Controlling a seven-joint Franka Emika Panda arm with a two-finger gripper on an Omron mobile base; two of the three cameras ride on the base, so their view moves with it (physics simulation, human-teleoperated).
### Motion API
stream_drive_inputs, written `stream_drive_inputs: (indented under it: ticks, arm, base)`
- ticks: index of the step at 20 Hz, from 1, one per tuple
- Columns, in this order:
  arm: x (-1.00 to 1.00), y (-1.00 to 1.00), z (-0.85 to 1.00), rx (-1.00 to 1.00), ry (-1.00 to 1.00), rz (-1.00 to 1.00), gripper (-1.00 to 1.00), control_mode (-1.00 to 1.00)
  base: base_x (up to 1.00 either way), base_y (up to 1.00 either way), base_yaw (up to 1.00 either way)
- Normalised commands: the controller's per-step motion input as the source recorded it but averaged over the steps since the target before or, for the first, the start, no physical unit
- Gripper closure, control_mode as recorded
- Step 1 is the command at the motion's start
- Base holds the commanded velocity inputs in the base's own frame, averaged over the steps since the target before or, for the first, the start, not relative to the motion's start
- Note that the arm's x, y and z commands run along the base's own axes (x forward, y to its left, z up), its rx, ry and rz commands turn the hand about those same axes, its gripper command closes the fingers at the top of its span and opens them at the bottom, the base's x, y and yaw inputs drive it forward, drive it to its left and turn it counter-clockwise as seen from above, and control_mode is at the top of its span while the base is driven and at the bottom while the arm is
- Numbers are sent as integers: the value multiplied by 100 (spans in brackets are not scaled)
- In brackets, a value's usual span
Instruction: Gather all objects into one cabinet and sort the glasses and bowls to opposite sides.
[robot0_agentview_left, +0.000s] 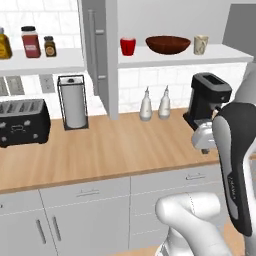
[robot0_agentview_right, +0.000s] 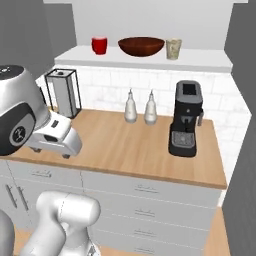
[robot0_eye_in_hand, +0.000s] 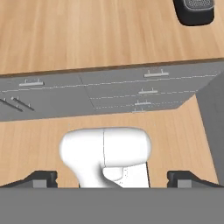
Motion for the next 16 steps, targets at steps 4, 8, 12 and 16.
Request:
stream_drive_inputs:
  ticks: [4, 8, 12, 16]
  arm:
    - [0, 0, 0, 0, 0, 0, -100, 100]
    - [0, 0, 0, 0, 0, 0, -100, 100]
    - [0, 0, 0, 0, 0, 0, -100, 100]
    - [0, 0, 0, 0, 0, 0, -100, 100]
  base:
    - [-68, 78, 0]
    - [-21, 97, 0]
    - [-1, 88, 0]
    - [0, 68, 0]
